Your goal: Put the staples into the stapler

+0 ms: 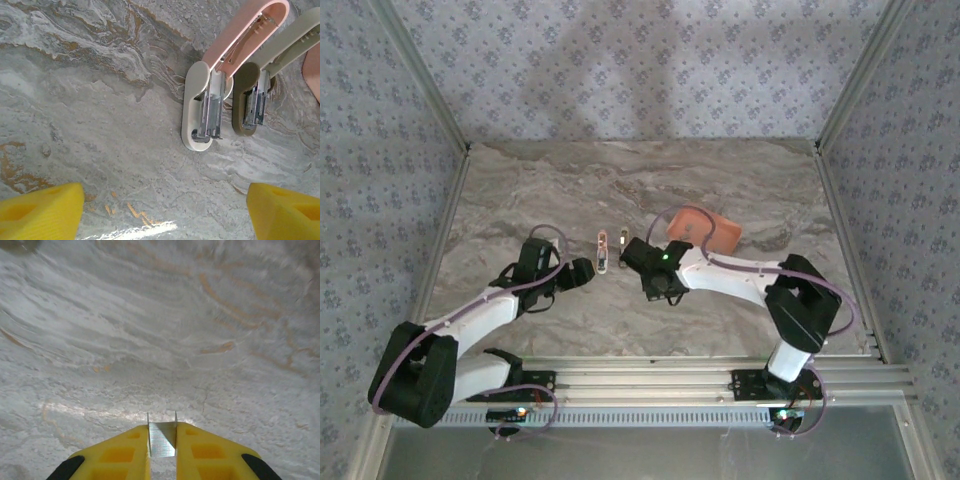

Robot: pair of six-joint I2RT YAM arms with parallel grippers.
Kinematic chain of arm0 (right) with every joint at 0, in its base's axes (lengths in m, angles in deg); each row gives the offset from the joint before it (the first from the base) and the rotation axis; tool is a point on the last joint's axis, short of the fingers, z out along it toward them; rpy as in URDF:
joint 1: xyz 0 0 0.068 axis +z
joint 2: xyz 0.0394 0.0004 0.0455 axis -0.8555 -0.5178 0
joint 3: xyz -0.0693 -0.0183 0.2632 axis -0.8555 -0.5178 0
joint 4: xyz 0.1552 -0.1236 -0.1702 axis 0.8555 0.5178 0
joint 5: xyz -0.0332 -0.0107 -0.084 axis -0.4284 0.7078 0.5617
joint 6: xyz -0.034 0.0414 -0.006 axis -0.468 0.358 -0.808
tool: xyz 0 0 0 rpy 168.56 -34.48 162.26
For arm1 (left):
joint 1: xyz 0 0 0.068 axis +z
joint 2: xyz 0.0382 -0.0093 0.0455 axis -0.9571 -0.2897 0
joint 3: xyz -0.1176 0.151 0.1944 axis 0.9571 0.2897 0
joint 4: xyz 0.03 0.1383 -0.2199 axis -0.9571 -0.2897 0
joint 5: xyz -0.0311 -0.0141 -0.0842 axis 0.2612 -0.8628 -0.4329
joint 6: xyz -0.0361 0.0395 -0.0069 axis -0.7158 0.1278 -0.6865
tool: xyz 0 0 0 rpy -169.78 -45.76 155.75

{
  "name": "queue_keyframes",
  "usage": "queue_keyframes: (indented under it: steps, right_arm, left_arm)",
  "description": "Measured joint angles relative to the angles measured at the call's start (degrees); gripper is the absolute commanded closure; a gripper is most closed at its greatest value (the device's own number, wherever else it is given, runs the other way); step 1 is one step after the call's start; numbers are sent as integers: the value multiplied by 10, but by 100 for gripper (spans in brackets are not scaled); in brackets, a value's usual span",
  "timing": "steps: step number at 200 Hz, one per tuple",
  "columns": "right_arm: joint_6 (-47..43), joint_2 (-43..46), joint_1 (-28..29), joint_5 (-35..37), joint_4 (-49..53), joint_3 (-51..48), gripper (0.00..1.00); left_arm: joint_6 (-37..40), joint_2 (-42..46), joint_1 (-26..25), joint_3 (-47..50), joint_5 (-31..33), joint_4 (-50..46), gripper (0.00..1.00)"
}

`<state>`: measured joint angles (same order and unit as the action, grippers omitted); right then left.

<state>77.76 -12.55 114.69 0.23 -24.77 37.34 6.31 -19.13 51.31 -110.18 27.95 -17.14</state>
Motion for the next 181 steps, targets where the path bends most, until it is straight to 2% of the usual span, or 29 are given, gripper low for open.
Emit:
queue_keyframes:
  steps: [81, 181]
  right_arm:
    - [21, -75, -8, -50, 43, 53, 83]
    - [20, -140, -9, -57, 100, 97, 80]
  left_arm:
    - [20, 5, 0, 3, 0, -1, 15]
    - [35, -1, 0, 3, 0, -1, 15]
